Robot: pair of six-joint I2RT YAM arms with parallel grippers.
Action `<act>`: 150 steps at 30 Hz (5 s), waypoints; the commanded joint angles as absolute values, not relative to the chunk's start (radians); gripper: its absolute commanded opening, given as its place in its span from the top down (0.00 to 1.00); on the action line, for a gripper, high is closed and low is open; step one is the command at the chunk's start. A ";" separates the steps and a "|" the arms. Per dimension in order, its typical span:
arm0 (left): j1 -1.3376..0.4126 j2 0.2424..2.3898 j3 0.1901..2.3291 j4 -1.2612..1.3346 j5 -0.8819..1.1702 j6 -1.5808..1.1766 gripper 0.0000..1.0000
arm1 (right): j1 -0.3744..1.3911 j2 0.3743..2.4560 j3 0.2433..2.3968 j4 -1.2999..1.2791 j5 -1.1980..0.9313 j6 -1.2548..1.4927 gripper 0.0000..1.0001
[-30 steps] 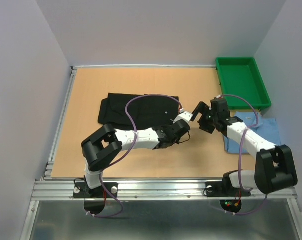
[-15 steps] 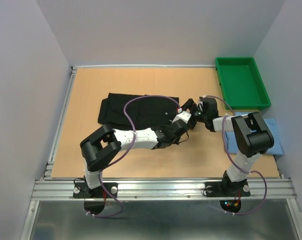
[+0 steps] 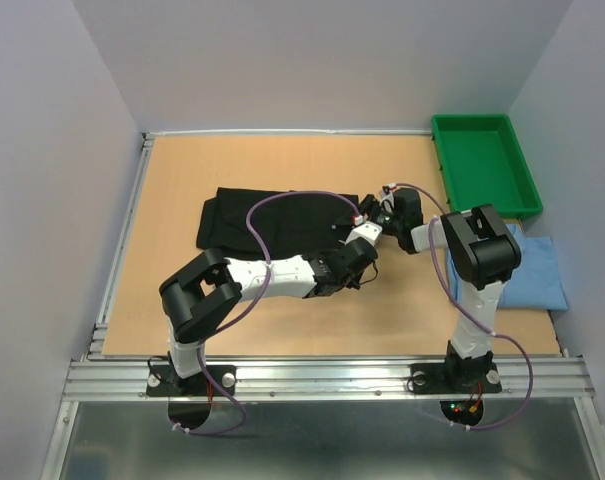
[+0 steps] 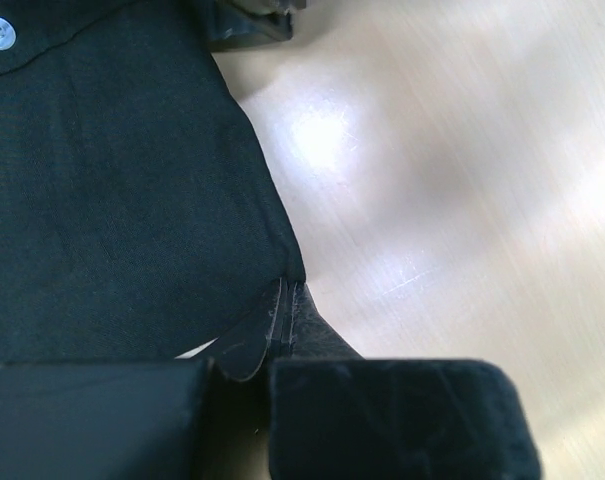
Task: Fold and stack the long sleeve shirts
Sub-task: Fold the shirt
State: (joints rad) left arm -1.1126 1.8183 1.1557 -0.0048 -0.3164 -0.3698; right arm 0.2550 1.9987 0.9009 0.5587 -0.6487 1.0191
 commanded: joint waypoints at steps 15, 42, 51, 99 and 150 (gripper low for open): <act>-1.062 1.565 1.108 -0.075 -0.322 -0.468 0.39 | 0.267 1.961 0.919 0.187 -0.571 0.585 0.99; -0.342 1.164 0.606 -0.086 0.028 -0.635 0.35 | 0.265 1.838 1.500 -0.673 -0.184 -0.198 0.98; -0.328 1.258 0.554 -0.006 0.047 -0.699 0.53 | 0.291 1.821 1.532 -0.684 -0.078 -0.238 0.98; -0.347 1.450 0.545 0.209 0.233 -0.793 1.00 | 0.839 1.988 1.813 -0.856 0.756 -0.206 0.92; -0.347 1.408 0.453 0.278 0.261 -0.864 1.00 | 0.957 2.172 1.830 -0.667 0.275 0.364 0.68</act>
State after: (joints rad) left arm -0.3405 1.4368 0.4706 0.3035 0.2626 -0.8665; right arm 0.9443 2.2059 1.8572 -0.7437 0.3222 0.3527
